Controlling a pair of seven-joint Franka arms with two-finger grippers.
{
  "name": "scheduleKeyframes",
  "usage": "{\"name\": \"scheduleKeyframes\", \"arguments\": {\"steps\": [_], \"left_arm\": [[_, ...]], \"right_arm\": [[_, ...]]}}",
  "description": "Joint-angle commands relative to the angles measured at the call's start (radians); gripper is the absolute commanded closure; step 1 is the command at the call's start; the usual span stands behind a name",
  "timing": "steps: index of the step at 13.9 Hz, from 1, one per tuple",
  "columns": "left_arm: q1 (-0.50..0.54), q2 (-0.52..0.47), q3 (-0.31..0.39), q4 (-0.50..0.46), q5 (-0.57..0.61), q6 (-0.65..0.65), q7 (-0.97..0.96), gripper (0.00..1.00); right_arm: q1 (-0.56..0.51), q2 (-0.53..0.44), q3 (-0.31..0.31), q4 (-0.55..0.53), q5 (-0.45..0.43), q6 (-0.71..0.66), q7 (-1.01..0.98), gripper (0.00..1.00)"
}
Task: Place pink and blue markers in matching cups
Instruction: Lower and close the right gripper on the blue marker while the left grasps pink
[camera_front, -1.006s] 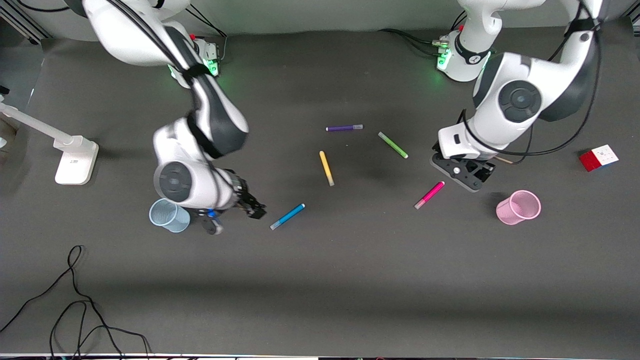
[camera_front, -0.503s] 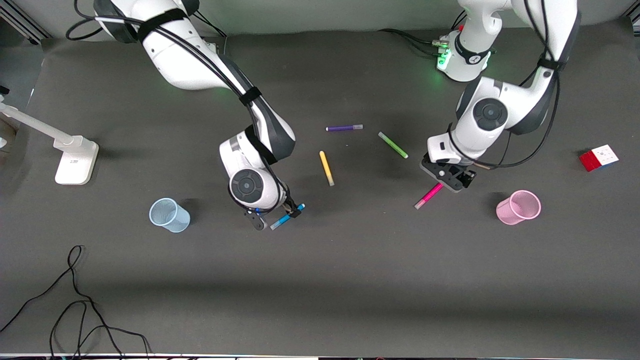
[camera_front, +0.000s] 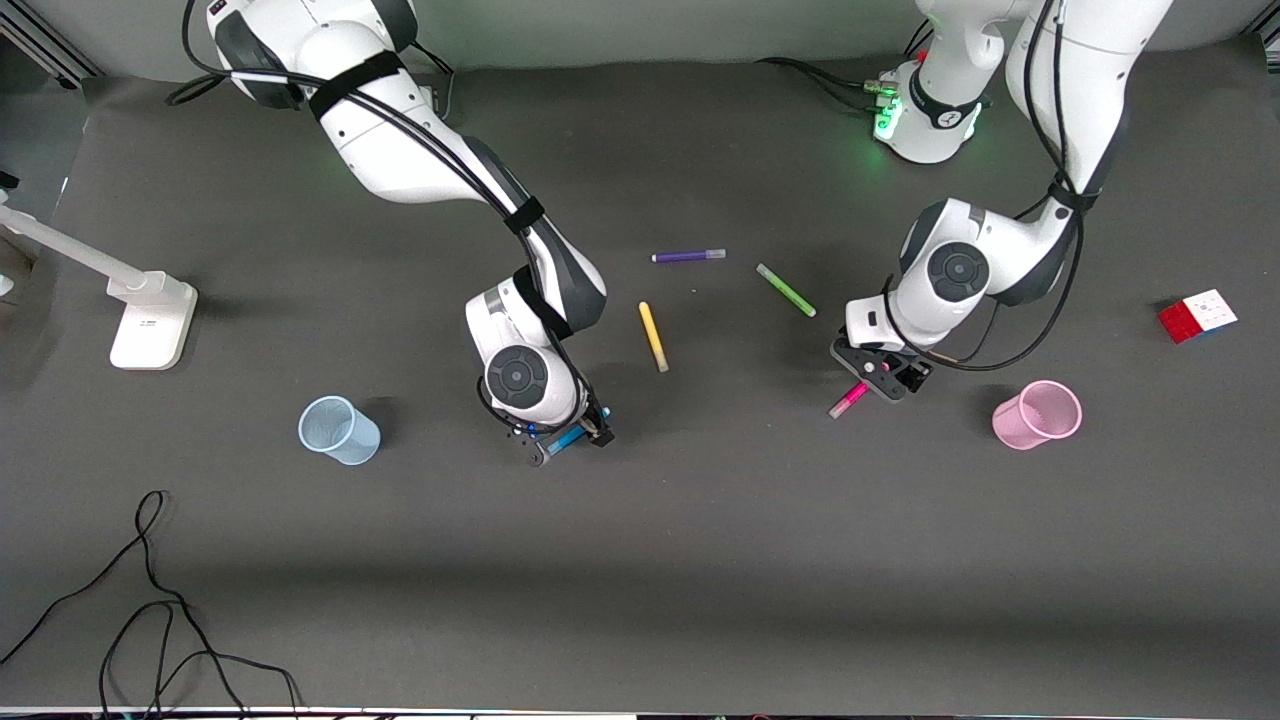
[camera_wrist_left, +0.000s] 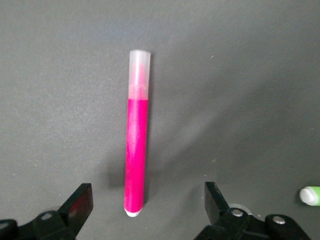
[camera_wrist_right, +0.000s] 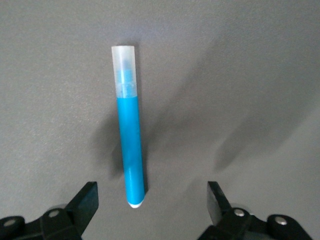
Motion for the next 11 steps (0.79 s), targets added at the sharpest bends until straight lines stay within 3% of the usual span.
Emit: {"name": "scheduleKeyframes", "arguments": {"steps": [1,3,5,8,11], "left_arm": [[-0.001,0.022,0.003,0.019,0.016,0.001,0.01,0.04],[-0.001,0.025,0.003,0.02,0.016,0.001,0.009,0.11],[-0.001,0.027,0.003,0.023,0.016,0.001,0.001,0.24],[-0.001,0.027,0.003,0.023,0.016,0.0,-0.003,0.56],[0.001,0.027,0.003,0.026,0.016,-0.003,-0.008,0.76]], "right_arm": [[0.029,0.027,-0.013,0.03,0.01,0.016,0.026,0.14],[0.029,0.035,-0.013,0.03,0.007,0.042,0.057,0.25],[0.033,0.043,-0.013,0.03,-0.015,0.05,0.062,0.27],[0.033,0.047,-0.013,0.03,-0.015,0.051,0.063,0.6],[0.033,0.044,-0.015,0.03,-0.013,0.051,0.063,0.97]]}}
